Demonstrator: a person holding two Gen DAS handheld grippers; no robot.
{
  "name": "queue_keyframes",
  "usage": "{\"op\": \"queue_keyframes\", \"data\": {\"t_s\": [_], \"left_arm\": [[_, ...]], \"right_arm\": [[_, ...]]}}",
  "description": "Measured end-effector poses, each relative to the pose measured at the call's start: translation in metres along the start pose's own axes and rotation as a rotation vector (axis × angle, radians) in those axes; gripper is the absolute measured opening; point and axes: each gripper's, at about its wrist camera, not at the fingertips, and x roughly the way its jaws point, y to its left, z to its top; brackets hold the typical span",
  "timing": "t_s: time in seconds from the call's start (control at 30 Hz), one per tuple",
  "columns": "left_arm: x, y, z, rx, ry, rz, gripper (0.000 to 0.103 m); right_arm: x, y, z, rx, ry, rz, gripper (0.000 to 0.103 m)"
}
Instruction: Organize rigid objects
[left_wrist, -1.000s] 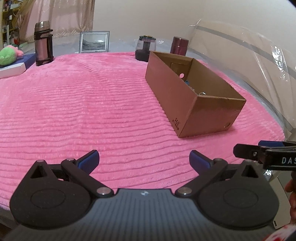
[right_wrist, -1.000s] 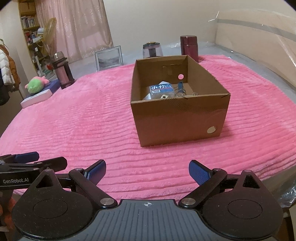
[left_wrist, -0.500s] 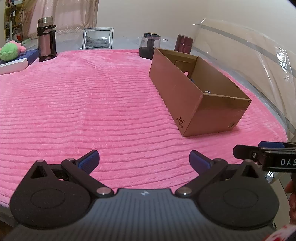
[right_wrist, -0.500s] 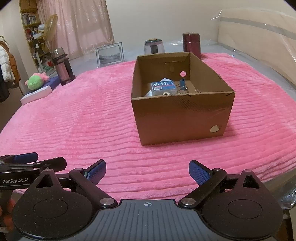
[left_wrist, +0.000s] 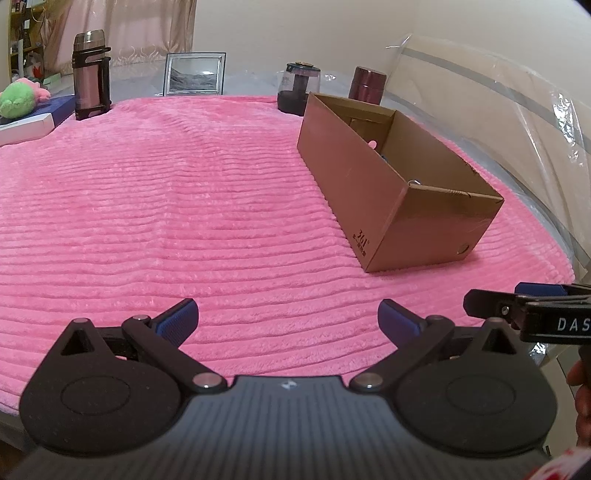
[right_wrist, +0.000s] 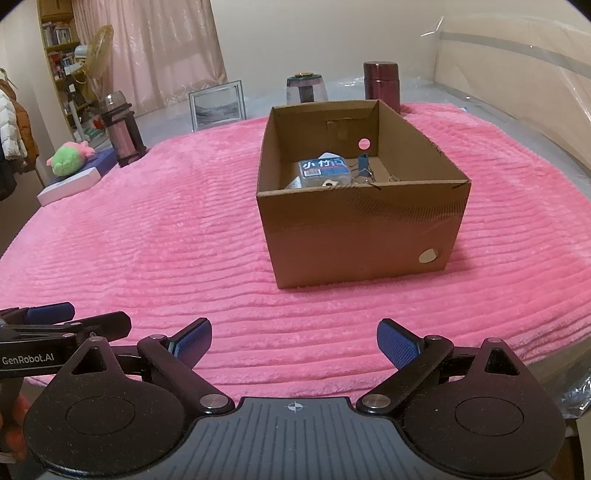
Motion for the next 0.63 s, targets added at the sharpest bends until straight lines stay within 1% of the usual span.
{"op": "queue_keyframes", "data": {"t_s": [0.63], "left_arm": [[0.0044, 0.0012, -0.0014, 0.0, -0.01, 0.004, 0.102]], "right_arm": [[0.0033, -0.0028, 0.0, 0.002, 0.004, -0.001, 0.093]]}}
